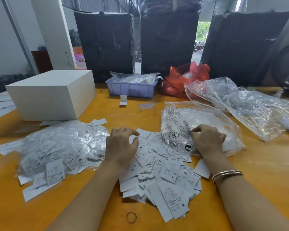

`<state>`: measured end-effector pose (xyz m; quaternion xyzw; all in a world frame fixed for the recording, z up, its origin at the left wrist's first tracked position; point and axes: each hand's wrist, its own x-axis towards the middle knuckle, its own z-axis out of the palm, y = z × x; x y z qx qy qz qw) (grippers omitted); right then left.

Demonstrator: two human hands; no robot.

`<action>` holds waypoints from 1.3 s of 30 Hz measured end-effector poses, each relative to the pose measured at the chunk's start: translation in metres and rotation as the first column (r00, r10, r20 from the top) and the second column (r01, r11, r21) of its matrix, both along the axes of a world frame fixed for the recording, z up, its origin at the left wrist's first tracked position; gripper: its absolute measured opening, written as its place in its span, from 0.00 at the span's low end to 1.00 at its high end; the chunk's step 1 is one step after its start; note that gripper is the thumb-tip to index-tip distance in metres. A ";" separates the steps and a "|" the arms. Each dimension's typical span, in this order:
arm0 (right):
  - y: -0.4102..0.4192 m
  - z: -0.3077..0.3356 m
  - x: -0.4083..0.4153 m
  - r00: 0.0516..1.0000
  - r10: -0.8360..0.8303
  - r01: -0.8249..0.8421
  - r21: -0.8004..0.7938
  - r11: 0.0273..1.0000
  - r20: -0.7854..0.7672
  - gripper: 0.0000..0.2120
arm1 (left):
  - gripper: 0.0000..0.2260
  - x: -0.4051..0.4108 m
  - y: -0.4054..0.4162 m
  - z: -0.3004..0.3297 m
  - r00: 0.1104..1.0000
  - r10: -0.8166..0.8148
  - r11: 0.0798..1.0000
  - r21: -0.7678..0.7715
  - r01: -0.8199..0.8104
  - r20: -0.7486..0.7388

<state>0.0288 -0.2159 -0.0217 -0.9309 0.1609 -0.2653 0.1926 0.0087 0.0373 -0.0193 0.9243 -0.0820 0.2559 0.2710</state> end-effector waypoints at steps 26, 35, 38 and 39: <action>0.010 0.004 -0.005 0.897 0.035 -0.120 0.167 0.979 0.440 0.13 | 0.06 -0.004 -0.006 0.004 0.992 -0.126 0.980 -0.153 0.126 0.014; 0.037 0.024 -0.024 0.650 0.444 -0.605 0.066 0.794 0.617 0.16 | 0.08 -0.004 -0.003 0.010 0.974 -0.210 0.937 -0.269 0.225 0.081; 0.066 0.029 -0.038 0.588 0.615 -0.808 0.353 0.471 0.525 0.21 | 0.14 -0.006 -0.002 0.015 0.906 -0.419 0.815 -0.465 0.346 -0.061; 0.074 0.027 -0.041 0.572 0.652 -0.817 0.421 0.394 0.499 0.21 | 0.16 -0.007 -0.002 0.016 0.866 -0.490 0.768 -0.519 0.375 -0.099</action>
